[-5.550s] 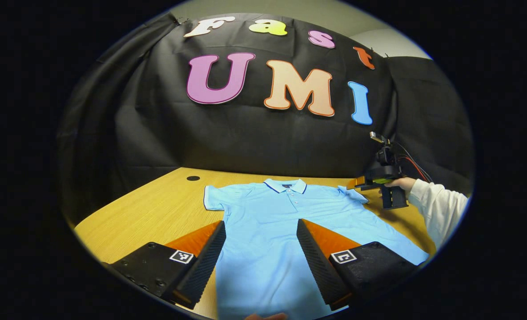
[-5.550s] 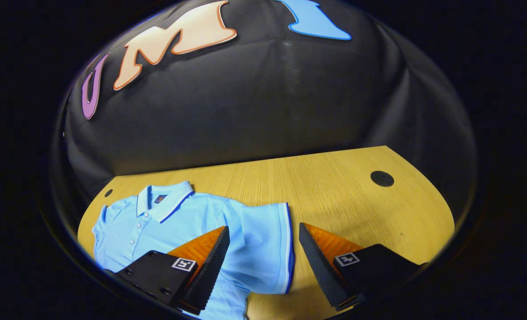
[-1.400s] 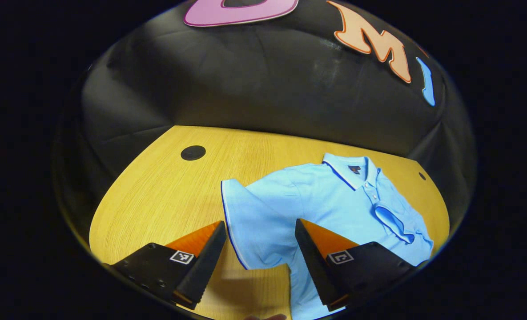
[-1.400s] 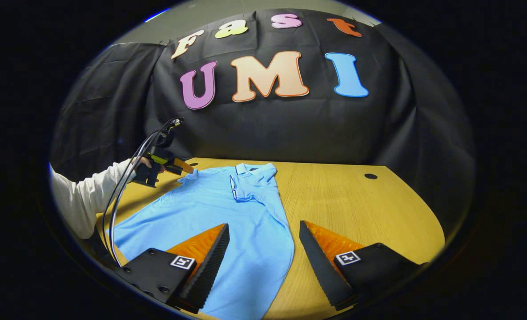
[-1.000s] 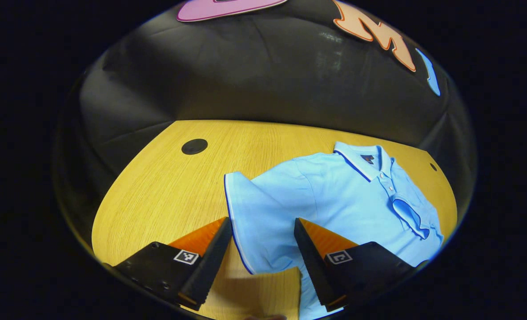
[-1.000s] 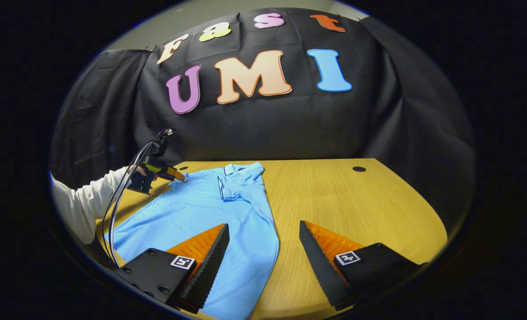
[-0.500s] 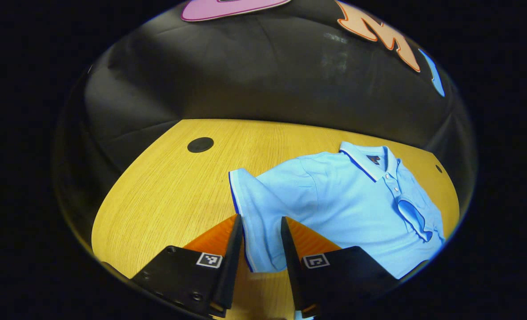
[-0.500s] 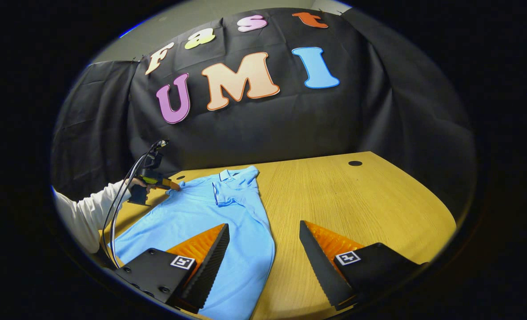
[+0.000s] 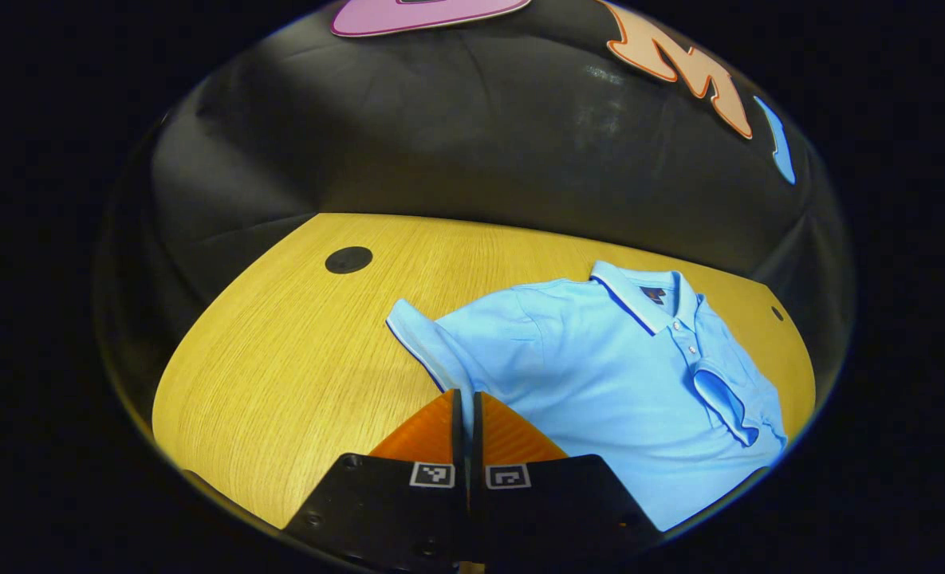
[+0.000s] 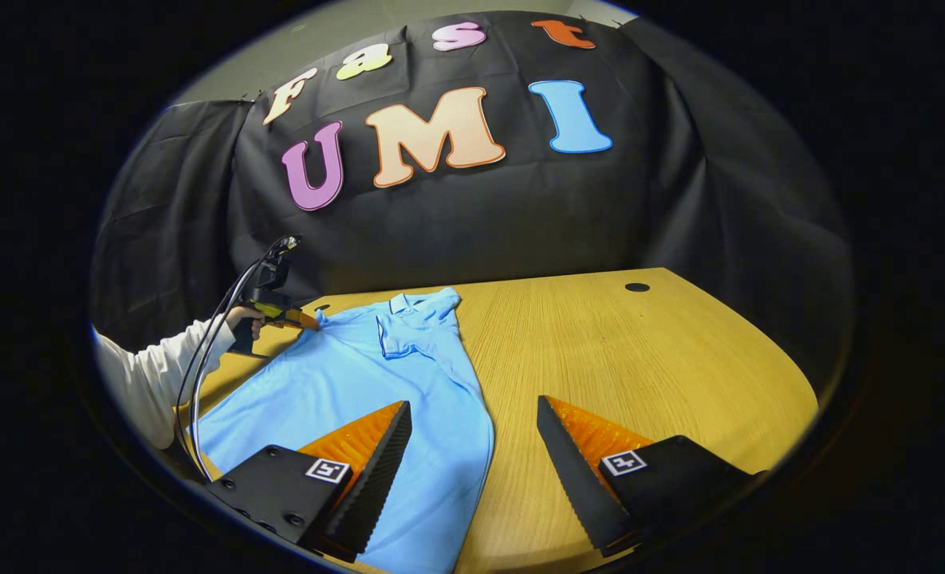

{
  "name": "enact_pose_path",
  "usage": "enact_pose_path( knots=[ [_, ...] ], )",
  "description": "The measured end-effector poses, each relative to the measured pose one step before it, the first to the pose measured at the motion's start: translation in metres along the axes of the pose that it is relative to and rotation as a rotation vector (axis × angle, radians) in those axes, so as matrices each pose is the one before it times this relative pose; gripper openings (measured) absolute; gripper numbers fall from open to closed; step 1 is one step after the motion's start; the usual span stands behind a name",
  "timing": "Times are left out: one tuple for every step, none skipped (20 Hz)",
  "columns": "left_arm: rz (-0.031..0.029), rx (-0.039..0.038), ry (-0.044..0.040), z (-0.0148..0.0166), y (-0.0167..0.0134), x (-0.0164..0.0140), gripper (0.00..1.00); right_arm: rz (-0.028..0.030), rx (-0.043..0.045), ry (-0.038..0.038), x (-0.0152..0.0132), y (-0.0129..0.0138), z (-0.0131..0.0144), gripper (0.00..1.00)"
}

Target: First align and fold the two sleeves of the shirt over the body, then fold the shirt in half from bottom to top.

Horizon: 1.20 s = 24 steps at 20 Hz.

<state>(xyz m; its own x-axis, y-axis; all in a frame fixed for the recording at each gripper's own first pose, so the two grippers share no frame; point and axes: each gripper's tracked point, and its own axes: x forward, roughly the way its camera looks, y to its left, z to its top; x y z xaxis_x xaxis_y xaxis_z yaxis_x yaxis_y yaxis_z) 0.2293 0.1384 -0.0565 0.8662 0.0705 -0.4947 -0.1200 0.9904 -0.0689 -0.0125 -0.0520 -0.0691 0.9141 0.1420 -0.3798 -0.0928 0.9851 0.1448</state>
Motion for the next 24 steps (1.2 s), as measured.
enact_pose_path(
  knots=[
    [-0.01227, -0.00148, 0.00018, 0.00066, -0.0044, -0.00082, 0.0, -0.00221, 0.0006, -0.00156, -0.00085, -0.00024, -0.00004, 0.98],
    [-0.00825, -0.00215, -0.00798, 0.00271, -0.00301, -0.00115, 0.0, 0.00028, 0.00012, -0.00274, -0.00163, -0.00028, 0.00038, 0.98],
    [-0.00831, -0.00137, -0.00954, 0.00477, -0.00488, -0.00169, 0.0, 0.00277, 0.00016, -0.00385, -0.00082, 0.00042, 0.00135, 0.99],
    [-0.00673, -0.00036, -0.00921, 0.00504, -0.00616, -0.00236, 0.0, 0.00293, 0.00178, -0.00397, -0.00106, -0.00011, 0.0009, 0.98],
    [-0.00713, 0.00449, -0.00496, 0.00494, -0.00859, -0.00285, 0.0, 0.00404, 0.00493, -0.00118, 0.00107, 0.00011, -0.00079, 0.98],
    [-0.01177, 0.0079, -0.00237, 0.0045, -0.01069, -0.00334, 0.0, 0.00434, 0.00474, 0.00726, 0.00061, 0.0007, -0.00163, 0.98],
    [-0.01665, 0.0079, -0.0079, 0.00682, -0.01229, -0.00409, 0.0, 0.00409, 0.00131, 0.00567, 0.00145, 0.0008, -0.00157, 0.95],
    [-0.01797, 0.00871, -0.00574, 0.00652, -0.01415, -0.00378, 0.0, 0.00282, -0.00223, -0.00055, -0.0015, 0.00043, -0.0013, 0.98],
    [-0.02183, 0.01026, -0.00676, 0.00587, -0.01488, -0.00324, 0.0, 0.00182, -0.00361, -0.00224, -0.00099, 0.00101, 0.0001, 0.98],
    [-0.01542, 0.01313, -0.00335, 0.00371, -0.01441, -0.00095, 0.0, 0.00243, -0.00103, -0.00226, -0.00092, 0.00011, -0.00154, 0.98],
    [-0.0112, 0.01984, -0.00527, 0.00317, -0.01327, -0.00187, 0.0, 0.00547, 0.00247, 0.00146, -0.00011, 0.00168, -0.00109, 0.98],
    [-0.01416, 0.02141, -0.00631, 0.00422, -0.01336, -0.0006, 0.0, 0.00709, 0.00541, -0.001, -0.00179, 0.00182, -0.00146, 0.98],
    [-0.01592, 0.01513, 0.00183, 0.00056, -0.01566, -0.001, 0.0, 0.0057, 0.00566, -0.0019, -0.00163, 0.00129, -0.00096, 0.98],
    [-0.02641, 0.00699, 0.0083, -0.00151, -0.01926, -0.0013, 0.0, 0.00436, 0.00377, -0.00364, -0.00057, 0.00077, 0.0004, 0.98],
    [-0.02665, 0.01199, 0.00265, -0.00092, -0.01897, 0.00203, 0.0, 0.00111, 0.00258, -0.00407, -0.00017, 0.00003, -0.00049, 0.98],
    [-0.01298, 0.03024, 0.00164, -0.00161, -0.01546, 0.00446, 0.0, -0.00284, 0.00349, -0.00016, -0.00027, -0.00166, -0.00026, 0.98],
    [-0.00904, 0.04505, 0.00232, -0.00205, -0.01477, 0.00264, 0.0, -0.00121, 0.0025, 0.00092, 0.00031, -0.00094, -0.00129, 0.98],
    [-0.00822, 0.04816, 0.00482, -0.00333, -0.01399, 0.00392, 0.0, -0.00155, 0.00385, 0.00222, -0.00113, -0.00045, -0.00226, 0.98],
    [-0.01295, 0.04188, 0.00163, -0.00208, -0.01416, 0.00294, 0.0, -0.00037, 0.00479, 0.00193, -0.0012, -0.00149, -0.001, 0.99],
    [-0.01218, 0.0353, 0.00291, -0.00235, -0.01647, 0.0048, 0.0, -0.00012, 0.0044, -0.00136, -0.00163, -0.00078, -0.00039, 0.98],
    [-0.00813, 0.03178, 0.00507, -0.0017, -0.01352, 0.00528, 0.0, -0.00215, 0.00417, -0.0022, -0.00121, -0.00114, 0.00119, 0.98],
    [0.00948, 0.02991, 0.00389, -0.00184, -0.00987, 0.00556, 0.0, -0.00103, 0.00388, -0.00298, -0.00153, -0.00092, -0.00024, 0.98],
    [0.00985, 0.0231, 0.00795, -0.003, -0.00696, 0.00571, 0.0, -0.00074, 0.0017, -0.00285, -0.00098, -0.00053, 0.00105, 0.99],
    [-0.00348, 0.01397, 0.00635, -0.00381, -0.00842, 0.00402, 0.0, -0.00405, -0.00011, -0.00165, -0.00091, -0.00142, 0.00027, 0.98]
  ],
)
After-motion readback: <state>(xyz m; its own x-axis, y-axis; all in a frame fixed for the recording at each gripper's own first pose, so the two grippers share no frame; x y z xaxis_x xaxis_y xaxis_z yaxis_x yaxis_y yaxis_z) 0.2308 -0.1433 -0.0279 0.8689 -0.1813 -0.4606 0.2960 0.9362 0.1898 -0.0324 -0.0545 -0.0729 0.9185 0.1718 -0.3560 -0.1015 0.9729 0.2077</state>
